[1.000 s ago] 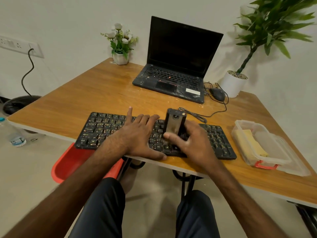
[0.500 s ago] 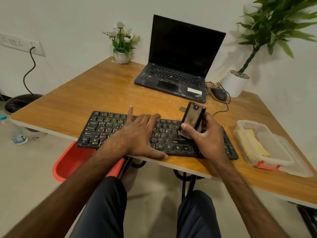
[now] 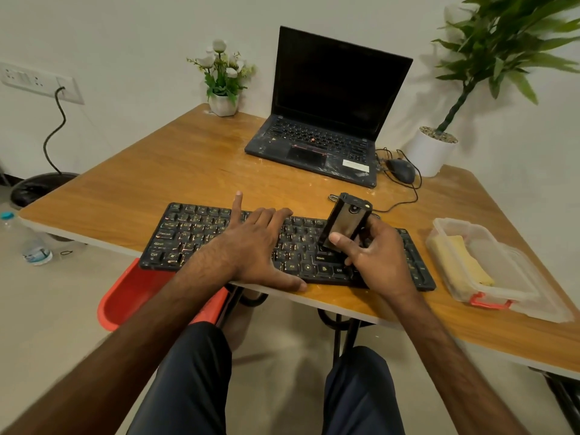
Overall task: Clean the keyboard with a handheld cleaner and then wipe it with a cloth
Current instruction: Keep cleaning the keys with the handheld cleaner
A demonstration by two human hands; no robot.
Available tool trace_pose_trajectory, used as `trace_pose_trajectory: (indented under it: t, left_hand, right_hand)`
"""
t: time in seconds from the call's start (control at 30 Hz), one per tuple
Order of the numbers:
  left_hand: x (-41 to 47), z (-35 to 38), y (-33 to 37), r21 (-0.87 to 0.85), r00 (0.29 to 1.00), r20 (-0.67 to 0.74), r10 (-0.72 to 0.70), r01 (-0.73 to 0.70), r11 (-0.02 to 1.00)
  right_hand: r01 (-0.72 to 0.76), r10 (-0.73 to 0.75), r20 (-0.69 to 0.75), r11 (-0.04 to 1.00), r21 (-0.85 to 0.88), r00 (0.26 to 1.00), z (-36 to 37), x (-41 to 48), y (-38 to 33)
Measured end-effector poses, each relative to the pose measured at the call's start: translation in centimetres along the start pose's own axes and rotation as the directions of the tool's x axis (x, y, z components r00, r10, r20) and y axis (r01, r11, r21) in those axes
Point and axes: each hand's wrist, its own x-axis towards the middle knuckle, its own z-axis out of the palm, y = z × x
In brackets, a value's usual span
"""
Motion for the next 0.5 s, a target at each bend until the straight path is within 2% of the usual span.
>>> trace_pose_trajectory:
  t: [0.27, 0.37, 0.5]
  left_hand:
    - [-0.1, 0.3, -0.2, -0.022, 1.000, 0.016, -0.010, 0.010, 1.000]
    - [0.0, 0.4, -0.2, -0.022, 1.000, 0.005, -0.005, 0.005, 1.000]
    - [0.1, 0.4, -0.2, -0.026, 1.000, 0.005, -0.012, 0.012, 1.000]
  right_hand:
    - [-0.117, 0.116, 0.023, 0.933, 0.340, 0.993, -1.2, 0.5, -0.3]
    - [-0.126, 0.127, 0.001, 0.980, 0.152, 0.992, -1.2, 0.4, -0.3]
    - [-0.060, 0.060, -0.005, 0.992, -0.109, 0.998, -0.8, 0.1, -0.5]
